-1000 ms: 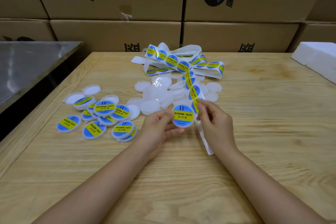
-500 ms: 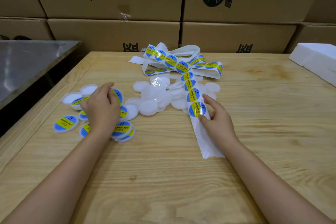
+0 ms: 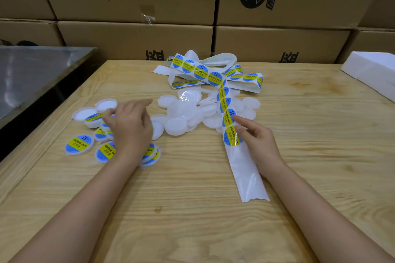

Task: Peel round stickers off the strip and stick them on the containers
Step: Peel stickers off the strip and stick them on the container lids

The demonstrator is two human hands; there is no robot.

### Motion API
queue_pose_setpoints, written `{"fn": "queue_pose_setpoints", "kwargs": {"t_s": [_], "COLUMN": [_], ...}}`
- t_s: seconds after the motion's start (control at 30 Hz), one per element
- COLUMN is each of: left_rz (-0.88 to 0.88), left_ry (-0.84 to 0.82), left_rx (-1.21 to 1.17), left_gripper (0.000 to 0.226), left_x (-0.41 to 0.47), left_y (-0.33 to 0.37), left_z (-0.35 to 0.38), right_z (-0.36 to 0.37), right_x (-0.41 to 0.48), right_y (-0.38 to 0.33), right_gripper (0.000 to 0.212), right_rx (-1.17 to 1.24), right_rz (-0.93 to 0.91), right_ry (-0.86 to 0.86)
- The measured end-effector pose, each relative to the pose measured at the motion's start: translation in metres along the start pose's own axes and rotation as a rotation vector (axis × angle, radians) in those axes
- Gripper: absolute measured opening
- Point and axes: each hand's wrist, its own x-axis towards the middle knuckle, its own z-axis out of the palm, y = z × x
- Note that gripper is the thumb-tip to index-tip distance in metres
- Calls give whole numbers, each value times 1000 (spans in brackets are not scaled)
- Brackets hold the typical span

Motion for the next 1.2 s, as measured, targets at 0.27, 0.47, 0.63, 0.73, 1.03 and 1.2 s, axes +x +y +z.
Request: {"fn": "queue_pose_setpoints", "kwargs": {"t_s": [0.27,0.47,0.63,0.73,1.03,1.2], "left_rz": [141,196,149,144,161,25], "left_ry": [-315,-485,-428,-427,-464,-452], "left_rx": [-397,-446,-529,-536,-624,-774], "left_gripper": [36,52,30,24,15,20], "left_x": [-37,-47,-48,-48,-52,-49], "left_y": [79,83,80,80,81,80], "left_z": [7,10,12,13,12,9], "right_z": [3,12,16,17,16,4], "right_x": [-4,-12,-15,-14,-9,-3], "right_y": [-1,-6,-9,-7,-2,-3], "right_gripper": [27,46,24,24,30,17], "right_rx": [48,72,103,67,-115,-270], "right_rz": [-76,-74,-99,-105,0,65], "right_ry": [-5,-133,-145,-106,56,184]}}
